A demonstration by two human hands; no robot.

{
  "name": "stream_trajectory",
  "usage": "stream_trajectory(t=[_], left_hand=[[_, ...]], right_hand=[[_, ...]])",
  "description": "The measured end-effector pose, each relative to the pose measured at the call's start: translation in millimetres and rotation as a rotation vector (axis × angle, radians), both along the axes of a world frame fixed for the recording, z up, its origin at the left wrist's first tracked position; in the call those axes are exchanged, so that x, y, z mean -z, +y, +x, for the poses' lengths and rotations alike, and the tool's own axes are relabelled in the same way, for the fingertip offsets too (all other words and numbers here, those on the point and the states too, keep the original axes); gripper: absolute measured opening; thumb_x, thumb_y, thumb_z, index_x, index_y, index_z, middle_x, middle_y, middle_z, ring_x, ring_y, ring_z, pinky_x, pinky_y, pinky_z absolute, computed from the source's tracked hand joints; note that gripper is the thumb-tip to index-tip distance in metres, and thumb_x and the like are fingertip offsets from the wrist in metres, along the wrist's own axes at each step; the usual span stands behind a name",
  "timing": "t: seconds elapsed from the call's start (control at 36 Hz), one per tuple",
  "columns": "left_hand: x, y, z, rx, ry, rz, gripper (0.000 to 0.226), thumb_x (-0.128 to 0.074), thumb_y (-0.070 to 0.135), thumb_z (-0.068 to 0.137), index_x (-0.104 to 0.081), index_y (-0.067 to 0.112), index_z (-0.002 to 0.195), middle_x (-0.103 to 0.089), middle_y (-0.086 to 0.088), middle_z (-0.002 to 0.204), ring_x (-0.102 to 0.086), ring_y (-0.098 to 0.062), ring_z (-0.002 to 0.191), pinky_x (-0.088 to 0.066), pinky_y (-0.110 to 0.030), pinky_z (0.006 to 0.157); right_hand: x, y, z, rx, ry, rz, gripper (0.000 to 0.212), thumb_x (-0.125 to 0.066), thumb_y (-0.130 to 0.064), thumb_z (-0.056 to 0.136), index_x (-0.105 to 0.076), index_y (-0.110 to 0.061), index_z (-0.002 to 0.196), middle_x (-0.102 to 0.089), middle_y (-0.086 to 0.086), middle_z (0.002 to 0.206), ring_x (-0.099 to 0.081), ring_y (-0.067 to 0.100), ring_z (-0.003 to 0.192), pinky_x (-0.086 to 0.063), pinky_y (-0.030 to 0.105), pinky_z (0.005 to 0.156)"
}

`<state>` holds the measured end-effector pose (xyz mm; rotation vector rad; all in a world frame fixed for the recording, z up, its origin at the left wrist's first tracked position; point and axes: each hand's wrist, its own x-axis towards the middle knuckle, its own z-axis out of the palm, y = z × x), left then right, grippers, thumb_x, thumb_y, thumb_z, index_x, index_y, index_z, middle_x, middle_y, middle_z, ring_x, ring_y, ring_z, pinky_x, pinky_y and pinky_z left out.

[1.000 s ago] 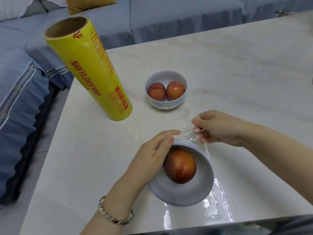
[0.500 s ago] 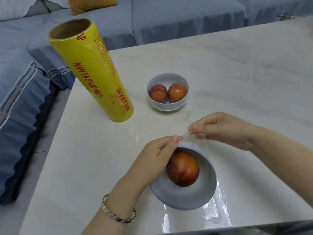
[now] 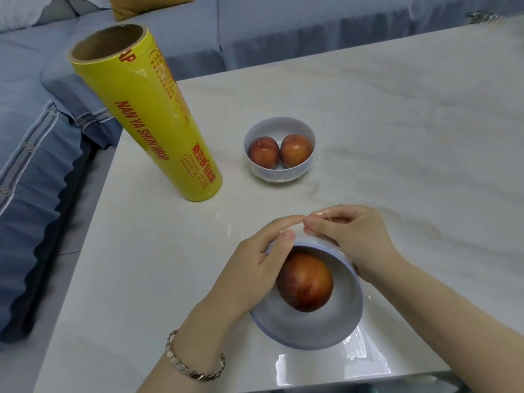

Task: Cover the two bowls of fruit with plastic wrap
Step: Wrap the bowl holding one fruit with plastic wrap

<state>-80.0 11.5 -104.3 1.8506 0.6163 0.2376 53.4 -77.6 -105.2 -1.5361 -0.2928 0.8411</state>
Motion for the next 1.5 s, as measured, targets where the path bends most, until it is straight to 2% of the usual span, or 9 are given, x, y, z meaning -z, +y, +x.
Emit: stream_trajectory(t=[0.25,0.47,0.61,0.75,0.89,0.94,1.28,1.42,1.5], left_hand=[[2,-2,-4,-0.003,-0.027,0.008,0.034,-0.035,0.054,0.084,-0.065,0.052,0.1,-0.065,0.029,0.108,-0.056,0.005,0.11,-0.042,-0.01,0.09],[2,-4,-6,0.004,-0.033,0.047,0.029,-0.035,0.055,0.081,-0.061,0.062,0.091,-0.064,0.028,0.105,-0.057,0.005,0.105,-0.04,-0.005,0.085],[5,-3,-7,-0.017,-0.031,0.046,0.029,-0.034,0.057,0.08,-0.06,0.062,0.091,-0.063,0.03,0.107,-0.056,0.006,0.107,-0.039,-0.005,0.087],[4,-2,-4,-0.041,-0.016,0.019,0.029,-0.035,0.059,0.077,-0.062,0.061,0.087,-0.064,0.031,0.104,-0.057,0.008,0.105,-0.04,-0.005,0.086],[3,-3,-1,-0.038,-0.021,0.021,0.031,-0.036,0.056,0.077,-0.065,0.055,0.089,-0.067,0.027,0.102,-0.059,0.005,0.104,-0.043,-0.01,0.088],[3,-4,-2,-0.037,-0.027,0.011,0.031,-0.037,0.055,0.078,-0.066,0.053,0.09,-0.067,0.025,0.101,-0.059,0.003,0.104,-0.044,-0.011,0.087],[7,-4,-5,-0.109,-0.02,0.02,0.034,-0.037,0.061,0.074,-0.065,0.045,0.084,-0.067,0.027,0.098,-0.06,0.006,0.1,-0.042,-0.004,0.08],[8,-2,-7,-0.136,-0.001,0.019,0.029,-0.04,0.046,0.084,-0.067,0.038,0.089,-0.066,0.026,0.097,-0.059,0.007,0.098,-0.042,-0.004,0.08],[11,0,-9,-0.169,-0.003,0.009,0.033,-0.038,0.04,0.086,-0.069,0.032,0.092,-0.068,0.023,0.095,-0.06,0.005,0.097,-0.044,-0.007,0.081]], right_hand=[[-3,4,3,-0.093,-0.047,-0.19,0.013,-0.083,-0.014,0.064,-0.073,-0.007,0.065,-0.068,-0.008,0.053,-0.062,-0.002,0.047,-0.047,0.011,0.044],[12,-6,18,-0.239,-0.074,-0.438,0.032,-0.083,-0.027,0.064,-0.067,0.001,0.069,-0.062,0.009,0.061,-0.056,0.014,0.054,-0.051,0.027,0.056],[19,-31,30,-0.06,-0.083,-0.325,0.014,-0.077,-0.005,0.07,-0.064,-0.01,0.067,-0.065,0.014,0.069,-0.06,0.019,0.059,-0.053,0.028,0.07],[-15,-45,17,-0.041,-0.371,-0.031,0.015,-0.067,-0.004,0.078,-0.068,-0.017,0.071,-0.071,-0.004,0.069,-0.063,0.0,0.065,-0.046,0.004,0.063],[-19,-45,-6,-0.417,-0.537,-0.113,0.023,-0.06,-0.059,0.073,-0.065,-0.045,0.09,-0.066,-0.032,0.097,-0.056,-0.016,0.097,-0.038,0.0,0.082],[-15,-40,-10,-0.502,-0.583,-0.151,0.021,-0.054,-0.061,0.076,-0.056,-0.053,0.096,-0.06,-0.035,0.102,-0.052,-0.018,0.101,-0.036,-0.001,0.083],[-5,-30,3,-0.646,-0.267,-0.238,0.05,-0.064,-0.063,0.066,-0.07,-0.022,0.094,-0.072,-0.004,0.093,-0.067,0.011,0.09,-0.053,0.036,0.088],[-2,-39,9,-0.553,-0.282,-0.234,0.074,-0.059,-0.073,0.053,-0.058,-0.034,0.116,-0.062,-0.024,0.114,-0.056,-0.011,0.105,-0.043,0.016,0.094],[-7,-38,3,-0.571,-0.278,-0.163,0.057,-0.057,-0.069,0.067,-0.059,-0.038,0.116,-0.061,-0.03,0.111,-0.052,-0.018,0.104,-0.041,0.004,0.085]])
